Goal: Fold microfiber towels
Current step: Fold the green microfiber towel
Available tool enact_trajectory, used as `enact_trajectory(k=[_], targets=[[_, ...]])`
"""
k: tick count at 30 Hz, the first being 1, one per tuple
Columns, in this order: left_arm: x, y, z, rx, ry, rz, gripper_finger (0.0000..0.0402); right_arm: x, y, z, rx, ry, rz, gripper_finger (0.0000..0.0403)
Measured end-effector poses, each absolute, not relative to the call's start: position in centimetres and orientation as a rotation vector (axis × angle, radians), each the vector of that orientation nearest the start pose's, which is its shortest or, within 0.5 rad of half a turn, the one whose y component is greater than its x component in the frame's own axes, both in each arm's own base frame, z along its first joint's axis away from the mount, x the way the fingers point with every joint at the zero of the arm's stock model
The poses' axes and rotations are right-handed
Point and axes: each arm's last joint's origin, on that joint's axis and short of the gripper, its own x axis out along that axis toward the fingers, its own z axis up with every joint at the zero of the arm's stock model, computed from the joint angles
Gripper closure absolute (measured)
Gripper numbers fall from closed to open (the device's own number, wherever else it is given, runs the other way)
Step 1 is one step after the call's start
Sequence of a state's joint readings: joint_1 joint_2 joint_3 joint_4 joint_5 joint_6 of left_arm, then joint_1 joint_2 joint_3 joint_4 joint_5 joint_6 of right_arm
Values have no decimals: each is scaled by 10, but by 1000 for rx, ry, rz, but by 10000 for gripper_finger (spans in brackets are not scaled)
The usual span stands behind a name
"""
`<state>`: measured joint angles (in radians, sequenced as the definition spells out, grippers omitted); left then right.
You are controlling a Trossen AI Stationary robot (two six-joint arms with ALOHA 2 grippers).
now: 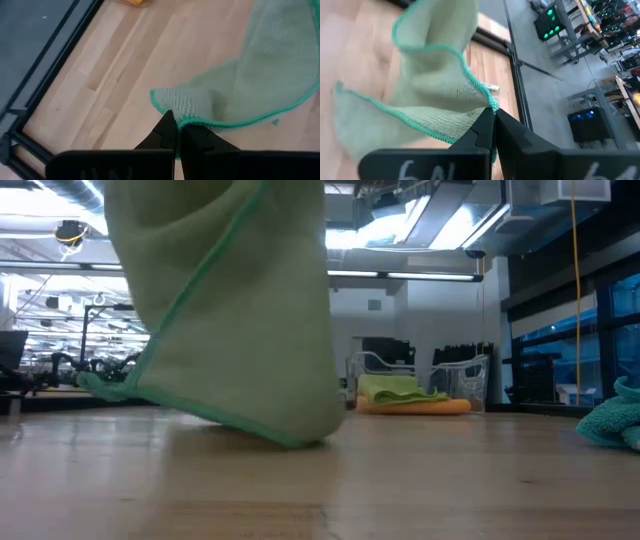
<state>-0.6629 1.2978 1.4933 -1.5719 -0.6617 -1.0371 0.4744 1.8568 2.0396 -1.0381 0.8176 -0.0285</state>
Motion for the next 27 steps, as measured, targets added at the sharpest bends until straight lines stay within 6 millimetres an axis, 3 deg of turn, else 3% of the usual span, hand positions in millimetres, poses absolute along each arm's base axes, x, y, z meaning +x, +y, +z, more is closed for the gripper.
enact_trajectory(k=[8,16,27], targets=[[141,-85,393,-177,841,492,401,337,149,385,-614,836,-312,386],[120,-67,406,-197,744,481,402,335,148,384,-741,876,-291,386],[93,-45,418,-253,622,487,401,332,139,395,-1164,828,-659,386]])
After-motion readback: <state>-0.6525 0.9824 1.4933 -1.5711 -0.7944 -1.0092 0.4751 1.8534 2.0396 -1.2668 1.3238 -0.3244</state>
